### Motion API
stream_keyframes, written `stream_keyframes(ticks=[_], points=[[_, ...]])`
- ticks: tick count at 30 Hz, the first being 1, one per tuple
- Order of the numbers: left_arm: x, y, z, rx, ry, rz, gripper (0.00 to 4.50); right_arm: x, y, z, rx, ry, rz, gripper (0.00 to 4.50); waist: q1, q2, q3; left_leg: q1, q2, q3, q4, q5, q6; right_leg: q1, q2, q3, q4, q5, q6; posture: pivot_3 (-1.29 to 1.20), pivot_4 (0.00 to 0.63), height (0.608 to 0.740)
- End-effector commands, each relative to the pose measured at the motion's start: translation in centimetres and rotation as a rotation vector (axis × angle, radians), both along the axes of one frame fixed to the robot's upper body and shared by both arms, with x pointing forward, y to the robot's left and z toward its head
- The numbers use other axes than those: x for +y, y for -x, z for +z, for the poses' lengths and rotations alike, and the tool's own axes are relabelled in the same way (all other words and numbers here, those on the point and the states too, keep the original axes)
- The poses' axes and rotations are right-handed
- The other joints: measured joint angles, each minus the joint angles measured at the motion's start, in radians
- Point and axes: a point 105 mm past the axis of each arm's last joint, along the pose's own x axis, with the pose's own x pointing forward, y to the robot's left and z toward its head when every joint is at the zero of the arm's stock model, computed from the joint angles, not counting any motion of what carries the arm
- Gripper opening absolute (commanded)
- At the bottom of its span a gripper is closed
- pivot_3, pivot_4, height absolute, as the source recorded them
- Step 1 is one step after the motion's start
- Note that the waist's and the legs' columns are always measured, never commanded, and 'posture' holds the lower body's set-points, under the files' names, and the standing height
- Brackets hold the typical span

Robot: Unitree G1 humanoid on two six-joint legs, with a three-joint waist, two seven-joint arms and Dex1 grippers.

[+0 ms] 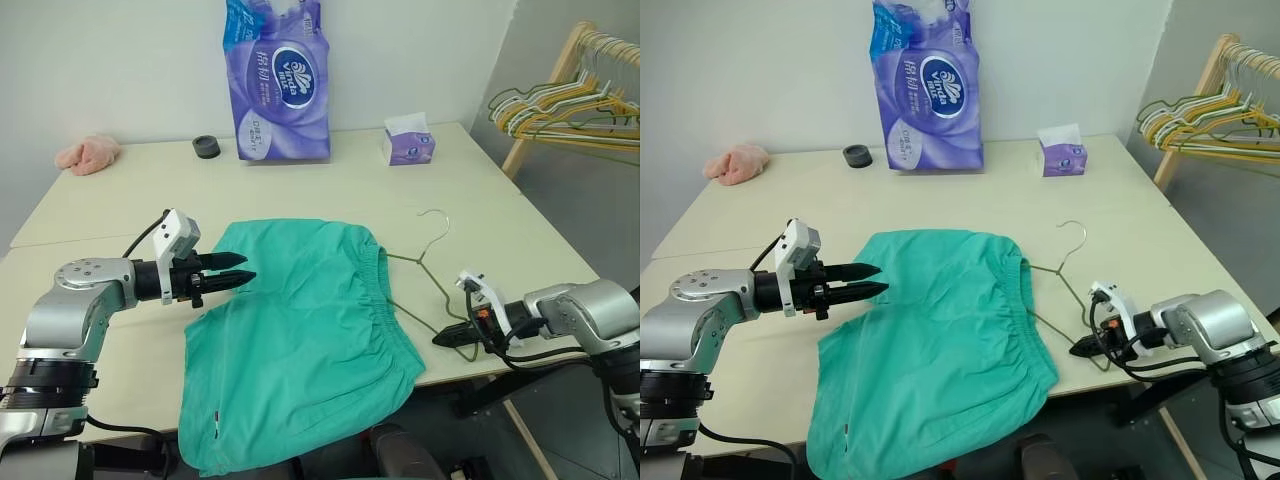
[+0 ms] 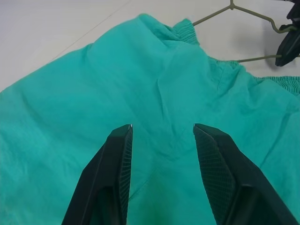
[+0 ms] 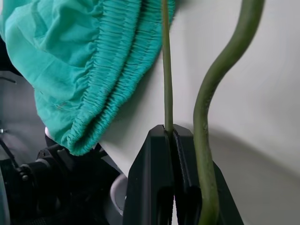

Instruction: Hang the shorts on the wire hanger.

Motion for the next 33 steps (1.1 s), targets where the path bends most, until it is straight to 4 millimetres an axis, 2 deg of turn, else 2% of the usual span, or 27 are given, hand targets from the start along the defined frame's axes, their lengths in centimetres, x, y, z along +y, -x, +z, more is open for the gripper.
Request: stream_keyframes(ticks=[1, 6, 9, 15, 18, 20, 23, 28, 33], points=[[-0.2, -0.4, 1.4, -0.063, 0.004, 0.003, 2.17, 1.7, -1.7, 2.6, -0.104, -0.073, -0.029, 0.0, -0.001, 0.0, 0.0, 0.0, 0.0, 0.0, 0.0, 0.0, 0.0, 0.0, 0.0, 0.0, 0.001, 0.0, 0.0, -0.19, 0.071, 0.74], [0.5, -1.6, 2.1, -0.09, 0.031, 0.084, 2.17, 2.6, -2.9, 4.5, -0.224, -0.1, -0.046, 0.0, 0.006, 0.0, 0.0, -0.001, 0.0, -0.001, 0.0, 0.0, 0.0, 0.0, 0.0, -0.001, 0.0, 0.0, 0.0, -0.18, 0.065, 0.74], [1.5, -3.3, 3.5, -0.133, 0.08, 0.192, 2.69, 3.1, -3.1, 5.3, -0.316, -0.077, -0.017, 0.0, 0.01, 0.0, 0.0, -0.002, -0.001, -0.002, 0.001, 0.0, 0.0, 0.0, -0.001, -0.002, 0.0, 0.0, 0.0, -0.18, 0.061, 0.74], [0.9, -4.1, 6.9, -0.207, 0.138, 0.158, 4.38, 4.0, -3.0, 5.6, -0.468, 0.004, 0.091, 0.0, 0.006, 0.0, -0.001, -0.009, -0.002, -0.002, 0.002, 0.0, 0.0, -0.007, -0.002, -0.002, 0.001, 0.003, -0.005, -0.19, 0.049, 0.74], [-0.9, -3.4, 8.8, -0.251, 0.077, 0.002, 4.45, 5.1, -3.1, 6.1, -0.513, 0.003, 0.131, 0.0, 0.003, 0.0, -0.001, -0.011, -0.002, -0.002, 0.002, 0.0, 0.0, -0.009, -0.002, -0.002, 0.001, 0.003, -0.005, -0.18, 0.041, 0.74], [-1.6, -3.2, 9.1, -0.276, 0.024, -0.06, 4.45, 5.2, -3.2, 6.1, -0.559, 0.037, 0.169, 0.0, 0.003, 0.0, -0.001, -0.014, -0.002, -0.001, 0.002, 0.0, 0.0, -0.014, -0.002, -0.002, 0.003, 0.004, -0.005, -0.18, 0.041, 0.74], [-2.7, -3.1, 8.8, -0.307, -0.099, -0.171, 4.45, 5.5, -3.2, 6.2, -0.636, 0.089, 0.245, 0.0, 0.002, 0.001, -0.002, -0.015, -0.002, -0.001, 0.003, 0.0, 0.0, -0.014, -0.002, -0.002, 0.003, 0.004, -0.005, -0.18, 0.035, 0.74], [-3.7, -3.9, 8.2, -0.361, -0.272, -0.294, 4.45, 6.2, -2.8, 6.2, -0.733, 0.144, 0.363, 0.0, 0.002, 0.001, -0.003, -0.017, -0.002, -0.001, 0.005, 0.0, 0.0, -0.015, -0.002, -0.003, 0.003, 0.004, -0.005, -0.18, 0.033, 0.74], [-4.9, -4.0, 7.0, -0.35, -0.336, -0.406, 4.45, 6.7, -2.5, 6.3, -0.808, 0.179, 0.431, 0.0, -0.001, 0.002, -0.003, -0.02, -0.001, -0.002, 0.011, 0.0, 0.0, -0.015, -0.001, -0.003, 0.004, 0.004, -0.005, -0.2, 0.03, 0.74]])
